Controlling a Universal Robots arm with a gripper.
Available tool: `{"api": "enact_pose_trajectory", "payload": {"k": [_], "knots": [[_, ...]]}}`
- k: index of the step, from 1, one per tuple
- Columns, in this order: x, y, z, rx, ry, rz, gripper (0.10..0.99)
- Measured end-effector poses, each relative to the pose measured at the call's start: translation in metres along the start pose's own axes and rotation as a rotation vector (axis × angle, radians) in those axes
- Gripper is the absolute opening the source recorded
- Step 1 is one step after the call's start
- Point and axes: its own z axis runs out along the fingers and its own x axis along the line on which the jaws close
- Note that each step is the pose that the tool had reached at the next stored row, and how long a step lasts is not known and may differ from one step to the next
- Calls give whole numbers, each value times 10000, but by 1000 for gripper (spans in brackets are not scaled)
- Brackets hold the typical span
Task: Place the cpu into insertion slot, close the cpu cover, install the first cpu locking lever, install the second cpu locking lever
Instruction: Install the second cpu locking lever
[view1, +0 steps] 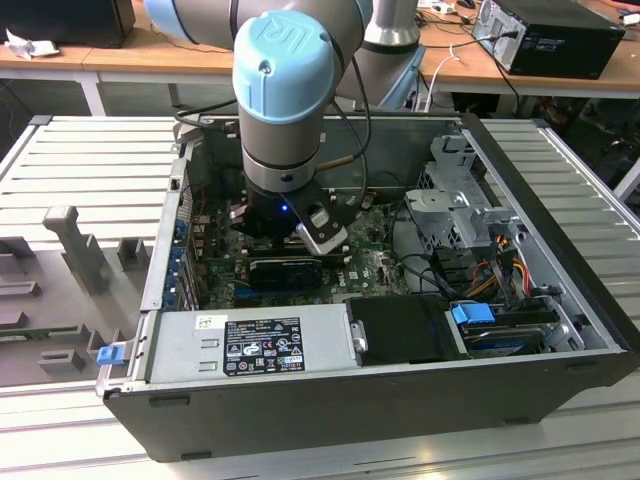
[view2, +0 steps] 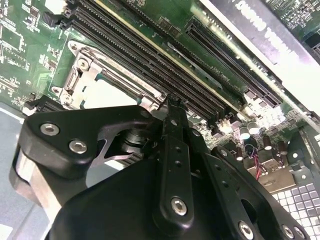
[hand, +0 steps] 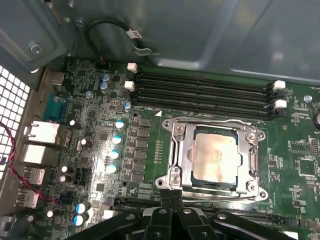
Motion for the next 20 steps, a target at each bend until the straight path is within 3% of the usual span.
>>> {"api": "enact_pose_trajectory", "payload": {"k": [6, 13, 20], "knots": [[36, -7, 53, -73, -11, 11, 106], [41, -10, 114, -276, -36, 18, 106], [50, 16, 170, -357, -44, 19, 106]]}}
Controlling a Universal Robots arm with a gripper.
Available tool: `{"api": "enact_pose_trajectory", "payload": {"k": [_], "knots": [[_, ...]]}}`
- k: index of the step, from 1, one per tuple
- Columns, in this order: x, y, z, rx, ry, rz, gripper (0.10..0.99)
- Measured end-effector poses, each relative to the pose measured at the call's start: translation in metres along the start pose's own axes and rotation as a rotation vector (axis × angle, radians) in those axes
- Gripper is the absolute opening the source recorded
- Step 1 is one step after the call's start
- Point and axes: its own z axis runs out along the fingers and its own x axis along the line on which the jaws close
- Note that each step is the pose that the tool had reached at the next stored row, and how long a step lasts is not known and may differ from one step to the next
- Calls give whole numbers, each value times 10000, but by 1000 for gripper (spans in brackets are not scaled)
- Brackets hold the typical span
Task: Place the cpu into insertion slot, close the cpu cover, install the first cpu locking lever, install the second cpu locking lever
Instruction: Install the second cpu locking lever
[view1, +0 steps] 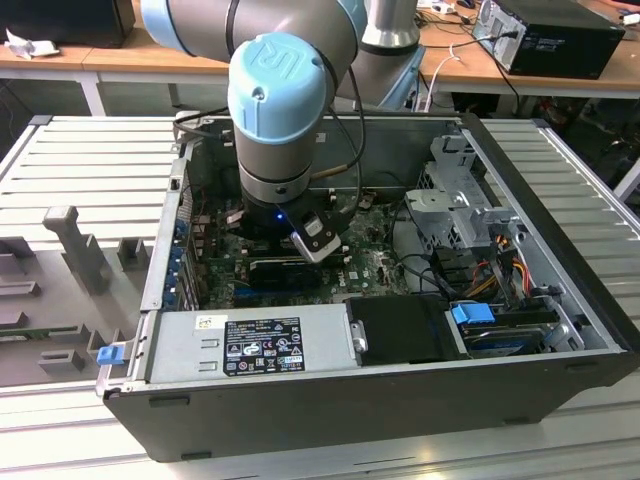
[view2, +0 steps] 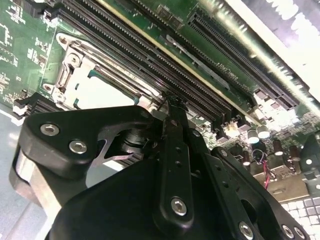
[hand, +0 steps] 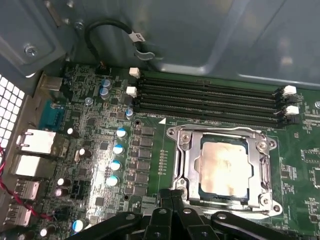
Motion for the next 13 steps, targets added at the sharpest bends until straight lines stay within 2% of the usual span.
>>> {"api": "enact_pose_trajectory", "payload": {"k": [7, 8, 13], "knots": [[30, 23, -26, -12, -3, -2, 106], [30, 59, -130, -14, -3, -1, 106], [26, 98, -245, -12, -2, 0, 106]]}}
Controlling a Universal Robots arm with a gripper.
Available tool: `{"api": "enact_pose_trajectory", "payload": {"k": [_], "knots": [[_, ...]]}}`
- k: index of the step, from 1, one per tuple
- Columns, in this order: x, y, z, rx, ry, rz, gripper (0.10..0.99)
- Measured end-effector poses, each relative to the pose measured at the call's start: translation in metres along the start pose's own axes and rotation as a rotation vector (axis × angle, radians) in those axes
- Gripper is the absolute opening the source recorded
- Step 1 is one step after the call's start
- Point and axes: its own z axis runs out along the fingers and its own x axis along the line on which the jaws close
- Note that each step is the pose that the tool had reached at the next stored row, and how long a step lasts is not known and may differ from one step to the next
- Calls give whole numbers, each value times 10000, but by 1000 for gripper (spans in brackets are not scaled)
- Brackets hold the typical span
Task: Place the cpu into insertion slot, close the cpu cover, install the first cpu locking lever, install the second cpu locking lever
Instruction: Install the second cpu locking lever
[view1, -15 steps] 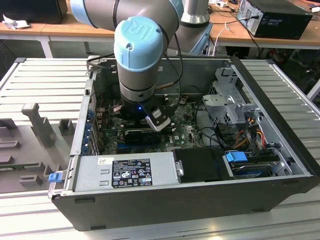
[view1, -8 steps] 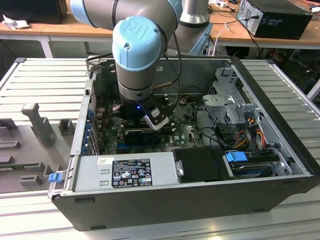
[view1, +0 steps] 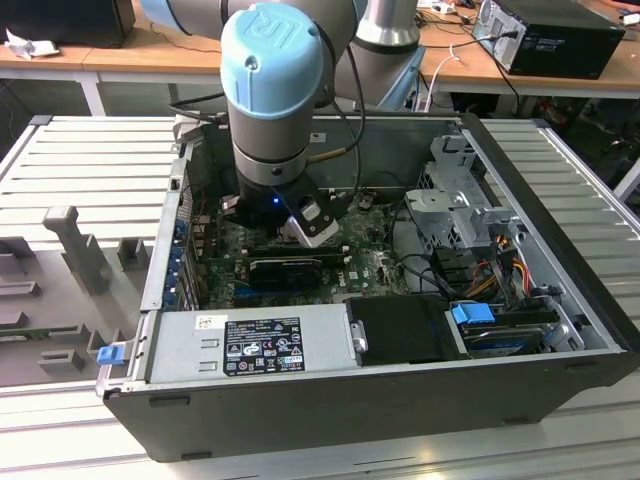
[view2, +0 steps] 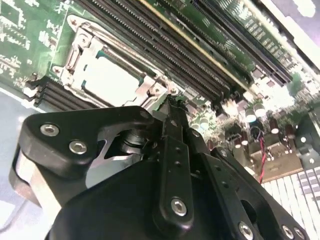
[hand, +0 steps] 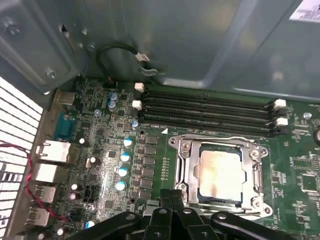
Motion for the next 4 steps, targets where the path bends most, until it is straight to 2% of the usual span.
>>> {"api": "enact_pose_trajectory", "payload": {"k": [2, 4], "knots": [[-2, 14, -42, 0, 0, 0, 106], [-2, 18, -51, -3, -2, -1, 106]]}}
